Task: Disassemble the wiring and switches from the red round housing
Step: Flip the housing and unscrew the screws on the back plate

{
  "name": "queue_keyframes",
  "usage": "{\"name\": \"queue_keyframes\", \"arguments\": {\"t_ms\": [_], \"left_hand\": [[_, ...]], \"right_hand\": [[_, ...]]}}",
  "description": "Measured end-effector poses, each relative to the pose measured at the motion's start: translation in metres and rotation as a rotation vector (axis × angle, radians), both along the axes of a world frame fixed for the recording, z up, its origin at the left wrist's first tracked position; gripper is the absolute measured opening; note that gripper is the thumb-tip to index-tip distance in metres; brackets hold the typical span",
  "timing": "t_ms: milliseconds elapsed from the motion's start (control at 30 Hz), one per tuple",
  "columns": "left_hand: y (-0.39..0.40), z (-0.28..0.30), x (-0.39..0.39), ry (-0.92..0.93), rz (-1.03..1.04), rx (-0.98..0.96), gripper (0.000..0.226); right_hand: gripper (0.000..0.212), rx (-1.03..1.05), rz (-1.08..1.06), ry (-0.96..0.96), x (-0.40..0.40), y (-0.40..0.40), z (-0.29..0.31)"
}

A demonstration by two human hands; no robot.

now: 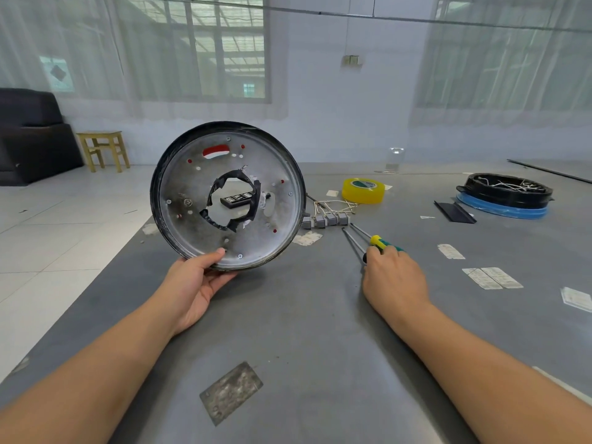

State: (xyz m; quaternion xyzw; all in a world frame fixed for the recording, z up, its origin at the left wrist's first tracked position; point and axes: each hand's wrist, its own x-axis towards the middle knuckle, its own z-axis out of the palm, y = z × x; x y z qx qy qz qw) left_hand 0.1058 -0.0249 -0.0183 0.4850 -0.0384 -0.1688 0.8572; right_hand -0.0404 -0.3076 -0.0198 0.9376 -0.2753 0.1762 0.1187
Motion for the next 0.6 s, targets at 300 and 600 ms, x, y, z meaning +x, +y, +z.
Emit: {"name": "queue_keyframes", "arguments": {"t_ms": [300, 600], "left_hand": [[-0.001, -0.002, 0.009, 0.005, 0.002, -0.004, 0.038], [-0.010, -0.006, 0.023, -0.026, 0.035, 0.021, 0.038]], "right_hand": [[0.045, 0.094, -0.019, -0.180, 0.010, -0.009, 0.016], [0.033, 0.708, -0.191, -0.021, 0.053, -0.069, 0.050]]}}
